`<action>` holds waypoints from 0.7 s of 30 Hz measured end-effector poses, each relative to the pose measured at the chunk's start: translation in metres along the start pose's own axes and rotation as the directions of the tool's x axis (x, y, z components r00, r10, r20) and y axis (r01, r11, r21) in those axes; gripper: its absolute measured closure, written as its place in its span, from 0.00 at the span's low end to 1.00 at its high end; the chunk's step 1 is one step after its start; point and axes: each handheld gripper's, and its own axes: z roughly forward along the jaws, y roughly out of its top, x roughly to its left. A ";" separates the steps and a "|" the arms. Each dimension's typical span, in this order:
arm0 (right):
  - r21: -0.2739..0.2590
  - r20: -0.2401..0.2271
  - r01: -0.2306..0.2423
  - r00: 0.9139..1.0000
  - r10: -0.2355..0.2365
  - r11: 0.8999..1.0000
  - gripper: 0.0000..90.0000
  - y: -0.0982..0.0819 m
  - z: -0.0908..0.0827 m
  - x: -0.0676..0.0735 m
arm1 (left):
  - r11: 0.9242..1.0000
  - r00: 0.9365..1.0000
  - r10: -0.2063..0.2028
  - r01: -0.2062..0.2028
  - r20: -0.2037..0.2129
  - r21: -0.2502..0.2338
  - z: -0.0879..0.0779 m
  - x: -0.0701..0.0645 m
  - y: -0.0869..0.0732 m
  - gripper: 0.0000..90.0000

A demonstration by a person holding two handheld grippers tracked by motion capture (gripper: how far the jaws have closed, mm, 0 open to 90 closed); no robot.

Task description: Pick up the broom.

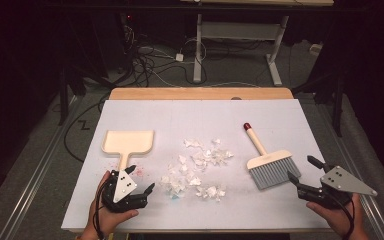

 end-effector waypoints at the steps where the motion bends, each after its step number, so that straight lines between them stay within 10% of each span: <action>1: 0.013 0.009 -0.003 1.000 0.003 1.000 0.35 -0.002 0.004 -0.005 | 1.000 1.000 0.001 -0.001 0.004 0.006 0.002 0.000 -0.001 0.21; 7: 0.156 -0.055 -0.049 0.997 0.058 0.987 0.36 0.015 0.050 -0.022 | 0.999 1.000 0.000 -0.001 0.020 0.032 0.010 -0.002 0.001 0.22; 10: 0.207 -0.075 0.007 0.997 0.009 0.978 0.40 0.029 0.090 -0.017 | 0.999 0.999 0.021 -0.022 0.030 0.042 0.014 -0.006 0.002 0.22; 14: 0.306 -0.062 -0.024 0.997 0.045 0.952 0.41 0.033 0.147 -0.013 | 0.999 0.999 0.039 -0.040 0.030 0.035 0.014 -0.007 0.002 0.22; 18: 0.340 -0.071 -0.002 0.997 0.028 0.941 0.43 0.035 0.165 -0.009 | 0.999 0.999 0.035 -0.036 0.029 0.034 0.015 -0.005 0.001 0.22; 21: 0.407 -0.072 -0.011 0.996 0.044 0.914 0.45 0.036 0.181 -0.008 | 0.998 0.998 0.045 -0.046 0.035 0.035 0.014 -0.006 0.001 0.22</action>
